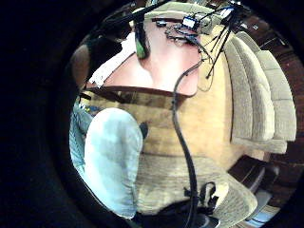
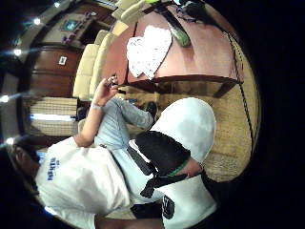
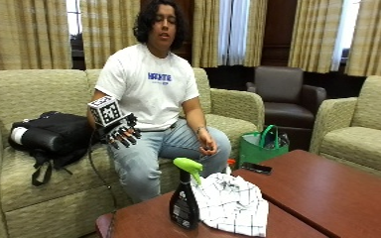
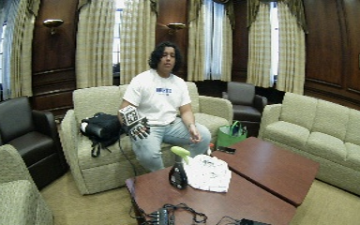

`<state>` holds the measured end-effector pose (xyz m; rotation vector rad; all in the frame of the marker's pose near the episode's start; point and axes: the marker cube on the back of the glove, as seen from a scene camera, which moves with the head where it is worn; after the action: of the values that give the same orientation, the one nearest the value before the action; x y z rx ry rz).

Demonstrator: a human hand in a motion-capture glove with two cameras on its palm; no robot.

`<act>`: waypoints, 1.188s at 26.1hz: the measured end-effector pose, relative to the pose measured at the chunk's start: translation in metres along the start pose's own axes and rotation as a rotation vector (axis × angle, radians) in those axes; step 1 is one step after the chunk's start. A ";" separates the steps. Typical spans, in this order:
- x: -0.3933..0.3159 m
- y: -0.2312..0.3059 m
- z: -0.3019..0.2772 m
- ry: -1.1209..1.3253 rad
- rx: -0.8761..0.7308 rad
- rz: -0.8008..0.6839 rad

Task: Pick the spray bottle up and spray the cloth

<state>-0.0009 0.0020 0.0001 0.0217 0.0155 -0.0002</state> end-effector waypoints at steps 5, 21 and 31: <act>-0.001 -0.001 -0.003 0.010 0.010 0.025; 0.006 -0.011 0.000 -0.063 0.008 0.051; 0.014 -0.032 0.014 -0.128 -0.015 0.063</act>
<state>0.0130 -0.0307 0.0136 0.0072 -0.1127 0.0614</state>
